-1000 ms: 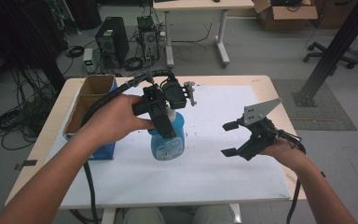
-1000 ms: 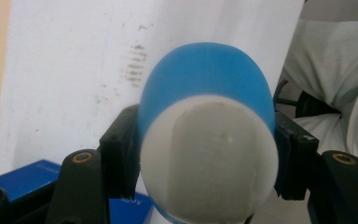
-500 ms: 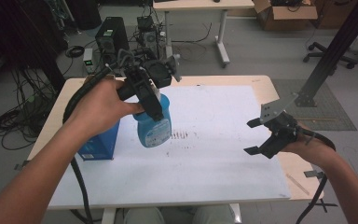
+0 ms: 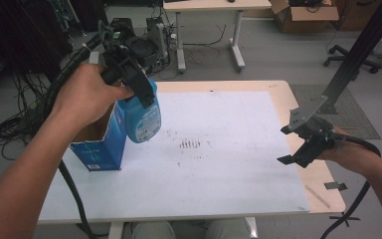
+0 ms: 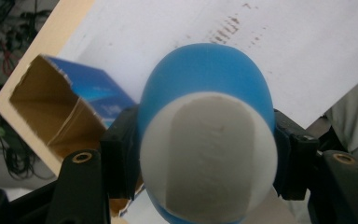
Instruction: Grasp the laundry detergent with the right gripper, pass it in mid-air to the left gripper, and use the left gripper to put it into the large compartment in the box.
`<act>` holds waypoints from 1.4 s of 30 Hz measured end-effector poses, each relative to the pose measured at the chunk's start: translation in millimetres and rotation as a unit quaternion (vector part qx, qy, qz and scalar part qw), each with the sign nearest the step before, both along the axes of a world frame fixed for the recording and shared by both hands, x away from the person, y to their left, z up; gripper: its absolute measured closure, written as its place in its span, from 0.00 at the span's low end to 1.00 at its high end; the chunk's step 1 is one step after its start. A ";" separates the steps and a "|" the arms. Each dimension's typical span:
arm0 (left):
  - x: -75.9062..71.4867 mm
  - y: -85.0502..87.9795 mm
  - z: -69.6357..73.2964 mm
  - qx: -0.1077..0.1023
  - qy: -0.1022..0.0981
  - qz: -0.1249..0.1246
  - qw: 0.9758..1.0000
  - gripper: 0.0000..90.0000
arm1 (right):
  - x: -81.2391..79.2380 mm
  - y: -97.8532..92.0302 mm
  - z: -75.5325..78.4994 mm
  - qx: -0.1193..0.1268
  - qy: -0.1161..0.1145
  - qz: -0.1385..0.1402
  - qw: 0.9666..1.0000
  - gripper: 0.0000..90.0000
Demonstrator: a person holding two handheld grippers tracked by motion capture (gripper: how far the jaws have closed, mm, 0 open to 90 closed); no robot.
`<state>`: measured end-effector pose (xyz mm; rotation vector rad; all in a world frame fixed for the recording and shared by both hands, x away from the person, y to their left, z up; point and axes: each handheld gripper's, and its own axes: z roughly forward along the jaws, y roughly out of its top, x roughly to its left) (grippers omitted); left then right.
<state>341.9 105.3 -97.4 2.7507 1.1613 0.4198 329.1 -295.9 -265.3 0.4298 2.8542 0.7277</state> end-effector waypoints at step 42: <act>44.8 114.0 15.5 -0.049 -0.052 0.306 0.949 0.42 | 4.8 -22.1 -1.4 -0.011 0.003 -0.010 1.000 0.07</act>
